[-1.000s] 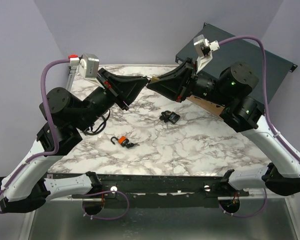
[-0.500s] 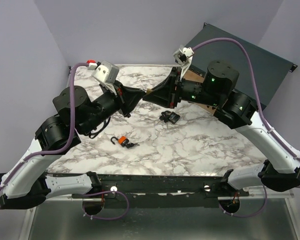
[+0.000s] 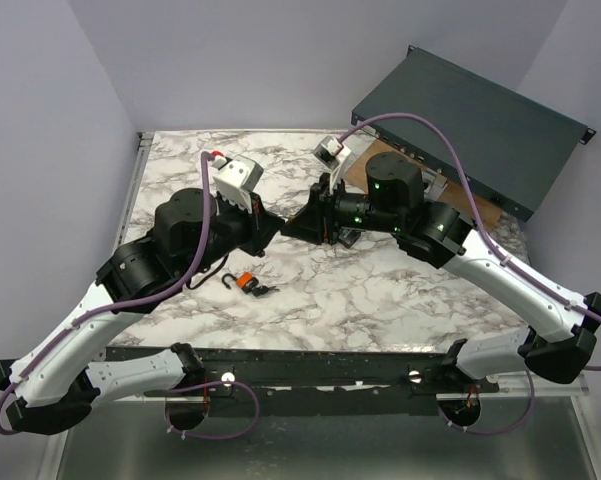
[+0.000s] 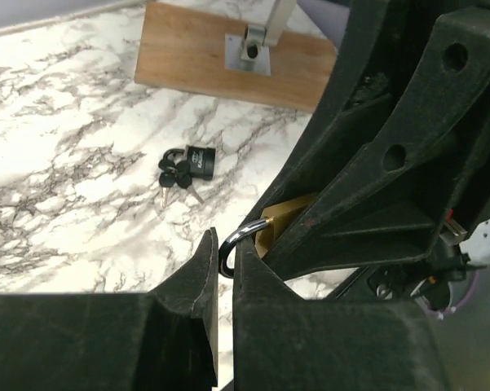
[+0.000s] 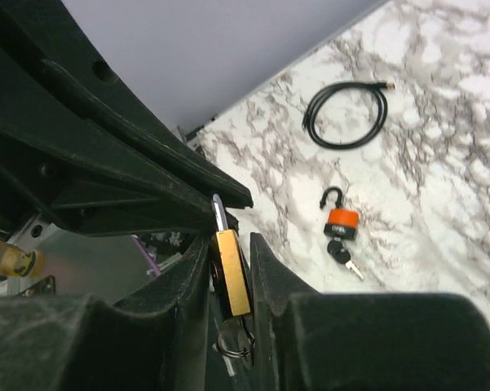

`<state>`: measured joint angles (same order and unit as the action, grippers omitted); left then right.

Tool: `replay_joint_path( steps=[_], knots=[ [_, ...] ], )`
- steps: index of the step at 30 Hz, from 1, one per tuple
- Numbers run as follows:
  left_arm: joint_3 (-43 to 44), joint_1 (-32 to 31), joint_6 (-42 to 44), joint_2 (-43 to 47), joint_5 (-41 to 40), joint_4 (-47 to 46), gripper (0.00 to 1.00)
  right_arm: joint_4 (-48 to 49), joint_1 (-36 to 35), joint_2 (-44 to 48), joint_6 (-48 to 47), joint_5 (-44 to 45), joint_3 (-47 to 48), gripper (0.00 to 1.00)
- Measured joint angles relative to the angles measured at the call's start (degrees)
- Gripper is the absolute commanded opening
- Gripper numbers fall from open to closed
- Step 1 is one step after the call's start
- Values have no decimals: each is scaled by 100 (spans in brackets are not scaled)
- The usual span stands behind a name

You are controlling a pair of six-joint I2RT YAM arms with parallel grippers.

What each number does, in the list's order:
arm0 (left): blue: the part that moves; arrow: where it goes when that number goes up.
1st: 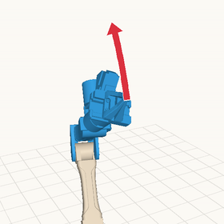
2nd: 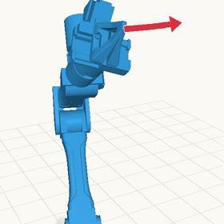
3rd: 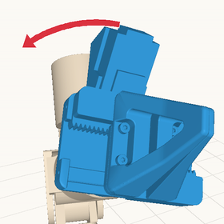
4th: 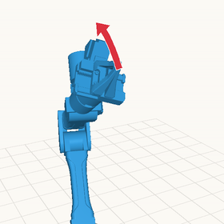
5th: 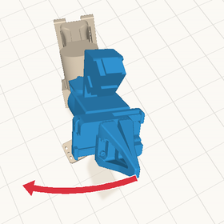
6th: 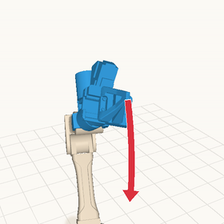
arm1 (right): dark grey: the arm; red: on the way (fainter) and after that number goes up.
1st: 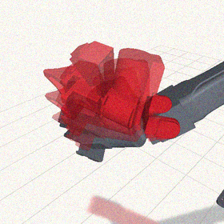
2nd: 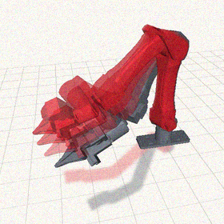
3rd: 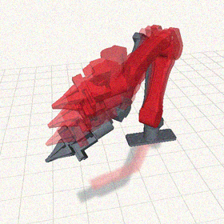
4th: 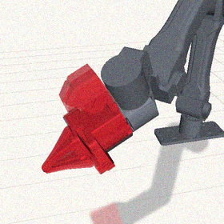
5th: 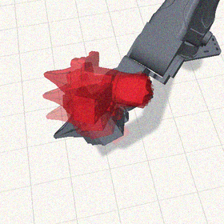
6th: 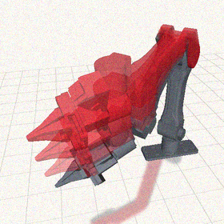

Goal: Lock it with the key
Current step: Lock the lock.

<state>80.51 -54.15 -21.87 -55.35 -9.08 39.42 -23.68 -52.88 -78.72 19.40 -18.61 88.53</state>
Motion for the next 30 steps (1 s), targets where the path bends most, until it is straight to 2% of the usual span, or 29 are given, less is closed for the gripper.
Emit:
replay_joint_path(
  steps=[5,15,22,30],
  knots=[
    [-144,166,-52,55,763,-127,0,164,-28,251,-4,146,-634,55],
    [-153,356,-247,223,2090,-887,0,953,-105,811,-175,422,-1502,83],
    [-140,496,-280,227,2962,-942,0,1276,-90,1593,-404,564,-2100,89],
    [122,761,-295,380,3550,-802,0,1303,68,2061,-610,212,-2330,89]
  ],
)
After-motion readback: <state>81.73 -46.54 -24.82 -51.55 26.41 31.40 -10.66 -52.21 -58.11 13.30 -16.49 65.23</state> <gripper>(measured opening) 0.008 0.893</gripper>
